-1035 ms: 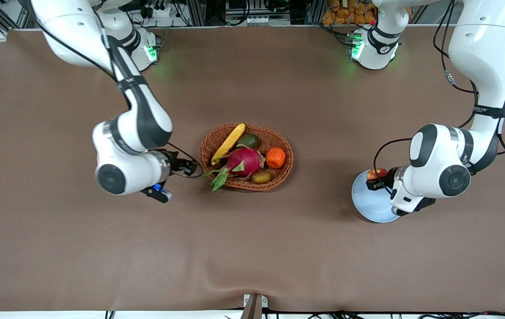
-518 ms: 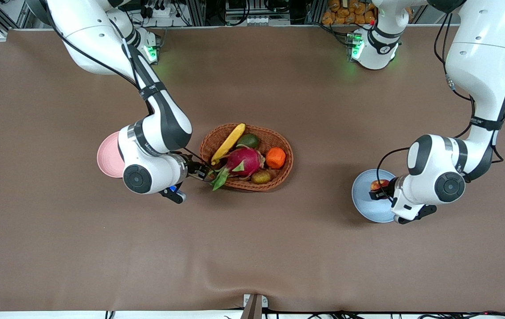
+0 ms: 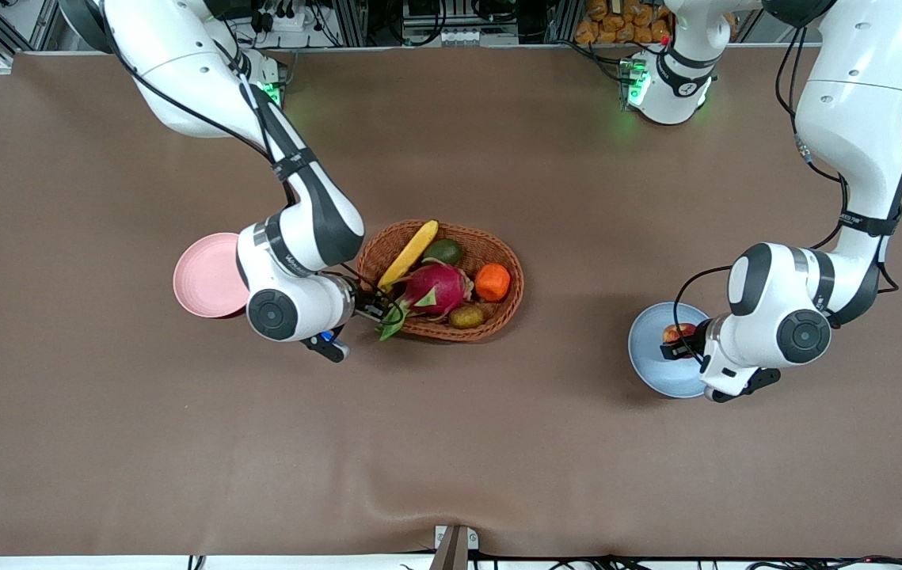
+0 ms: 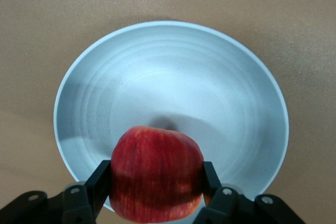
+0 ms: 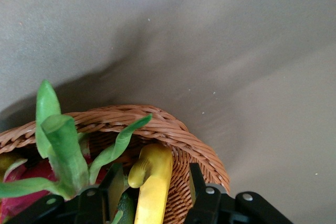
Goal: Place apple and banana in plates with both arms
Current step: 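Place the apple on the blue plate while the right gripper grasps the banana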
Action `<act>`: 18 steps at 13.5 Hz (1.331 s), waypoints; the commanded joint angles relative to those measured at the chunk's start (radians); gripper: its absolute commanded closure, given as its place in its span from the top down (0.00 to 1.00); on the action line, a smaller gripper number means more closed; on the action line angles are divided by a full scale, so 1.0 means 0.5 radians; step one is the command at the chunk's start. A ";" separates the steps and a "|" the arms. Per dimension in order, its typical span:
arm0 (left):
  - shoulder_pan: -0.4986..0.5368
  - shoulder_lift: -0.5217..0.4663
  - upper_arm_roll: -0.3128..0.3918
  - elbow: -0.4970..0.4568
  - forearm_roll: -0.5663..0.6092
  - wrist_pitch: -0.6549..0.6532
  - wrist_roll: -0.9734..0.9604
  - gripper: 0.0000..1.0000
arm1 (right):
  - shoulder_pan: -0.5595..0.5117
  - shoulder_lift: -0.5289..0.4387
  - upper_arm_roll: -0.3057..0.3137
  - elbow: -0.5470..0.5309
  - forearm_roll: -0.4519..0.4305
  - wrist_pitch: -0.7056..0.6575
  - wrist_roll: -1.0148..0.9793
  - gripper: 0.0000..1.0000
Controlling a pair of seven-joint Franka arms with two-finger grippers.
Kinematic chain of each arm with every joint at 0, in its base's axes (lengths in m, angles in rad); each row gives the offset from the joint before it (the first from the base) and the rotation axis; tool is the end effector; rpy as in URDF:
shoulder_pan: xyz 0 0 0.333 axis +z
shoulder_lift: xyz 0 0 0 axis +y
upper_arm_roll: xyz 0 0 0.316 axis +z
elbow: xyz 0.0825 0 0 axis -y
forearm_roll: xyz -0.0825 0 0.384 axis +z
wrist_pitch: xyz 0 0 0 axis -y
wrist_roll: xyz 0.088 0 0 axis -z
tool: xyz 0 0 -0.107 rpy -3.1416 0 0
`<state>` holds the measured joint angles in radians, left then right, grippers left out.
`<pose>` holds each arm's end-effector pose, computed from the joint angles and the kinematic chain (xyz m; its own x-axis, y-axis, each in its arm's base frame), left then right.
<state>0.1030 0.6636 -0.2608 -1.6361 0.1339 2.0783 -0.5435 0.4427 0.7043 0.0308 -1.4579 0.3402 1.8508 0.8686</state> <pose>0.6609 -0.0797 0.2249 0.9208 0.3374 -0.1956 0.3341 -0.9412 -0.0508 0.6001 0.3331 0.2504 0.7638 -0.4785 -0.4332 -0.5079 -0.8597 0.0541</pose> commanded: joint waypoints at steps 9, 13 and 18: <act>-0.004 -0.228 -0.012 0.078 0.036 -0.153 0.071 1.00 | 0.050 0.024 -0.016 0.004 0.031 0.032 0.055 0.22; -0.004 -0.354 -0.018 0.106 0.036 -0.272 0.179 1.00 | 0.050 0.037 -0.016 0.004 0.028 0.032 0.055 0.09; 0.000 -0.658 -0.021 0.103 0.036 -0.392 0.188 1.00 | 0.029 0.009 -0.016 0.032 0.028 -0.035 0.027 0.00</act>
<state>0.1014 0.4154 -0.2699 -1.5686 0.1350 1.9286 -0.4616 0.4577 0.7166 0.0296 -1.4566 0.3402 1.8609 0.8849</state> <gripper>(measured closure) 0.000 0.868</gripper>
